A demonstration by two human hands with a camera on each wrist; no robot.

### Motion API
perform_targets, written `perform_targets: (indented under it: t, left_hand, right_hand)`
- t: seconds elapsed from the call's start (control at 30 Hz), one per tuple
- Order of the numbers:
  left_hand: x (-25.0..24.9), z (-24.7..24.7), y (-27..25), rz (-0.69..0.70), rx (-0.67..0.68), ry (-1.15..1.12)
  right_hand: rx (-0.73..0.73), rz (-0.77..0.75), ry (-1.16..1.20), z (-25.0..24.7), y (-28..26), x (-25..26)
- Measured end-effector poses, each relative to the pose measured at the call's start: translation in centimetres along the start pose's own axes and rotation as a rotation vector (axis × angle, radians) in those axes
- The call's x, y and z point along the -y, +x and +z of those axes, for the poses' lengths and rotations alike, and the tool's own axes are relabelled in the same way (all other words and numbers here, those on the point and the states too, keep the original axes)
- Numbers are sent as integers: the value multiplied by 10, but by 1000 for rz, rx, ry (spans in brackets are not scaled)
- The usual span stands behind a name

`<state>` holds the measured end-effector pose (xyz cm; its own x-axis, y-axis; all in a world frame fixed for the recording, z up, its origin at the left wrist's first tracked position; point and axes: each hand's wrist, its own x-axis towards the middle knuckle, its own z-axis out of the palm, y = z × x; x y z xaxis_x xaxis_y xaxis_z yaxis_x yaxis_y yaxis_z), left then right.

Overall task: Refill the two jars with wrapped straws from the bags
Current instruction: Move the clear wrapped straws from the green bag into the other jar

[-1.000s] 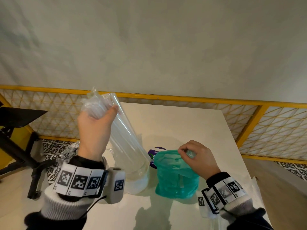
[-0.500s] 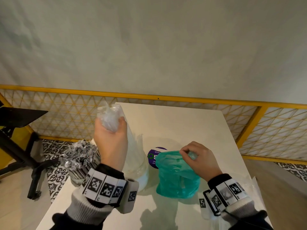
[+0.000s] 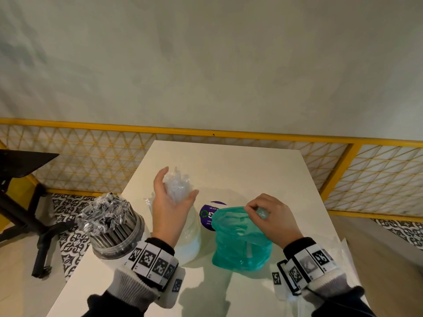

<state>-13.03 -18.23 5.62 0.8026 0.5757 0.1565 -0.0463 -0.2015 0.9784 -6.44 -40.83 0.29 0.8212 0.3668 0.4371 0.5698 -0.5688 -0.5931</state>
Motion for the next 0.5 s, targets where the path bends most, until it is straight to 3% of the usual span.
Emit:
perform_targets:
  t: [0.13, 0.27, 0.37, 0.5]
  left_hand:
    - [-9, -8, 15, 228, -14, 183]
    - [3, -5, 35, 614, 163, 635]
    - [25, -2, 34, 573, 277, 819]
    - [43, -3, 25, 569, 223, 972]
  right_hand:
    - [-5, 3, 8, 1, 0, 0]
    - [1, 3, 6, 2, 1, 0]
    - [4, 6, -1, 3, 1, -1]
    - [-7, 19, -9, 2, 0, -1]
